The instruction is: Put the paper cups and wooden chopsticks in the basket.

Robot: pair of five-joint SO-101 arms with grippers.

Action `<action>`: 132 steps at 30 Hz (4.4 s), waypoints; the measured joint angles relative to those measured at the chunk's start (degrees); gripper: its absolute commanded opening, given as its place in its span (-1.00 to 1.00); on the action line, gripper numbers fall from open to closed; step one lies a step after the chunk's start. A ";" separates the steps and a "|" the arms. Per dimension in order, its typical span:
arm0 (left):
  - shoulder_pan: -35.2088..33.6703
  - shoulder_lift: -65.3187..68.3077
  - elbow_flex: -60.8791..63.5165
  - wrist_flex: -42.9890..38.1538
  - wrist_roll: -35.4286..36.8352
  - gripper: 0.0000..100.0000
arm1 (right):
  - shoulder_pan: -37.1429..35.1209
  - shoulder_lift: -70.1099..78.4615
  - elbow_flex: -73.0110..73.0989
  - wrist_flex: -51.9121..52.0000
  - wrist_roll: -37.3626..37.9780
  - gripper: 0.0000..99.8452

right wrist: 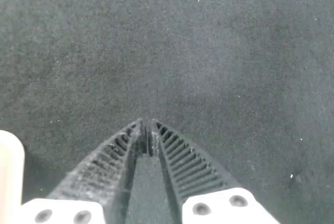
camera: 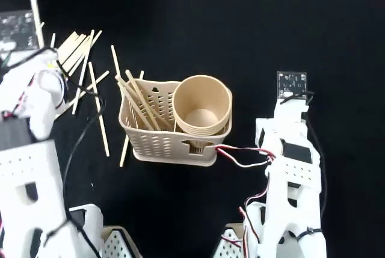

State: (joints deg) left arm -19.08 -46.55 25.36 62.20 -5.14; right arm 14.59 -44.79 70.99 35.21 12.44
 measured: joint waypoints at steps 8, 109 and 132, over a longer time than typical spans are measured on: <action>6.86 -14.24 1.67 -0.26 7.74 -0.94 | 0.00 0.00 0.00 0.00 0.00 -0.95; 2.90 102.07 -80.18 30.95 -1.14 -0.94 | 0.00 0.00 0.00 0.00 0.00 -0.95; 4.31 53.63 -61.01 36.92 -1.05 -0.94 | 0.00 0.00 0.00 0.00 0.00 -0.95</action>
State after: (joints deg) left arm -14.77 7.08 -35.65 99.12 -6.20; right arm 14.59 -44.79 70.99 35.21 12.44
